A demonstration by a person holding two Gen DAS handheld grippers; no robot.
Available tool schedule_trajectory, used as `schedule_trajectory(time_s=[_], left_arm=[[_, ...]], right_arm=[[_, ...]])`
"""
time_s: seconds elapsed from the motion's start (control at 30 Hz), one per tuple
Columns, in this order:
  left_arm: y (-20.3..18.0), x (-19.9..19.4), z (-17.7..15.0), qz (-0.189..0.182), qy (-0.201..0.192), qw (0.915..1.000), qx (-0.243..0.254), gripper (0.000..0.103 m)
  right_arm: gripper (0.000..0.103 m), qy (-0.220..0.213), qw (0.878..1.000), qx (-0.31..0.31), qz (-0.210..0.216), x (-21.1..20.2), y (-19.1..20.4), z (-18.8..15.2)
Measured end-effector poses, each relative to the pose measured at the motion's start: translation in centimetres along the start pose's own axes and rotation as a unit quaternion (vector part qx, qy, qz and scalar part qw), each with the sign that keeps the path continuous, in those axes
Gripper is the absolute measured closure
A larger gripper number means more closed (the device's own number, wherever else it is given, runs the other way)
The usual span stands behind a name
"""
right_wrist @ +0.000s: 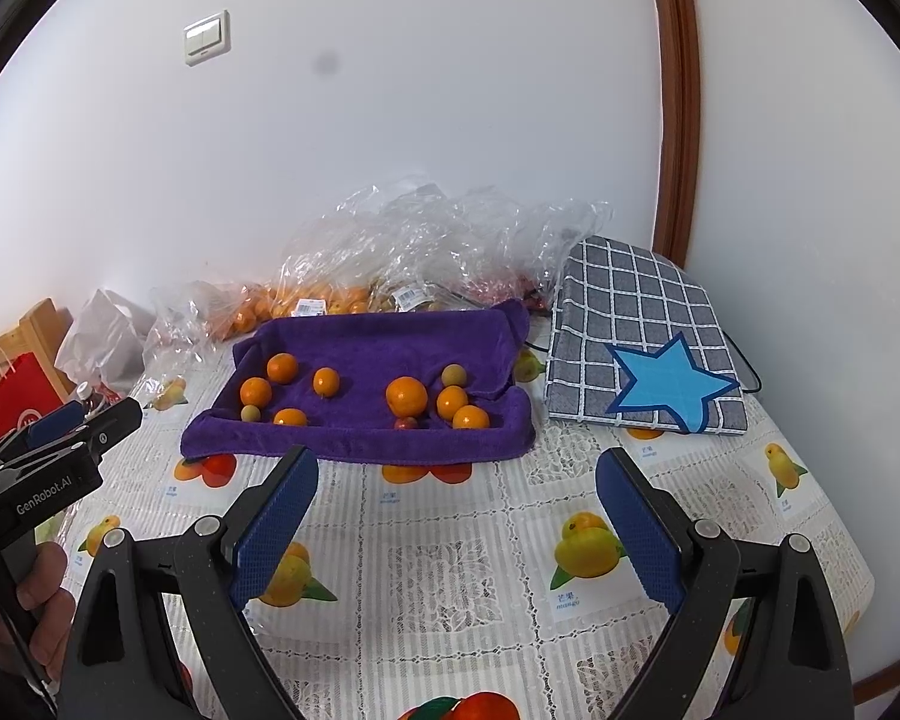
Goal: Organize fruits
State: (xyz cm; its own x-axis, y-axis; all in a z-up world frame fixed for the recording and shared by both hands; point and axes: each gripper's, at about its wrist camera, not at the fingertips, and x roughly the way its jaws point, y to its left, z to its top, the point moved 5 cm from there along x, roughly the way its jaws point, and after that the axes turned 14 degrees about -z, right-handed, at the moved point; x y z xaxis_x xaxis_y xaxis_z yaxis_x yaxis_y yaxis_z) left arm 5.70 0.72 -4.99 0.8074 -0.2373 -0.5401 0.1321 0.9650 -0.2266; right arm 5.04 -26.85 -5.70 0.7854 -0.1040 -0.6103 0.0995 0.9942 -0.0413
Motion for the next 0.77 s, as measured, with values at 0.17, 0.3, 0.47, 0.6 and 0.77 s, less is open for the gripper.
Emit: schedule_trajectory(time_s=[0.17,0.3,0.47,0.6,0.77], left_arm=[[-0.03,-0.05,0.02,0.000,0.000,1.0000,0.000,0.018],[-0.02,-0.06,0.02,0.000,0.000,1.0000,-0.001,0.018],[0.01,-0.07,0.01,0.000,-0.001,1.0000,-0.001,0.018],[0.03,-0.08,-0.01,-0.001,-0.001,1.0000,-0.001,0.018],[0.00,-0.15,0.07,-0.001,-0.002,1.0000,-0.001,0.018]], right_arm=[[0.010,0.000,1.000,0.000,0.000,0.02,-0.02,0.01],[0.010,0.000,1.000,0.000,0.000,0.04,-0.05,0.02],[0.010,0.000,1.000,0.000,-0.001,0.04,0.06,-0.05],[0.010,0.001,1.000,0.000,0.000,0.06,0.04,-0.06],[0.010,0.000,1.000,-0.001,0.000,0.07,0.01,-0.04]])
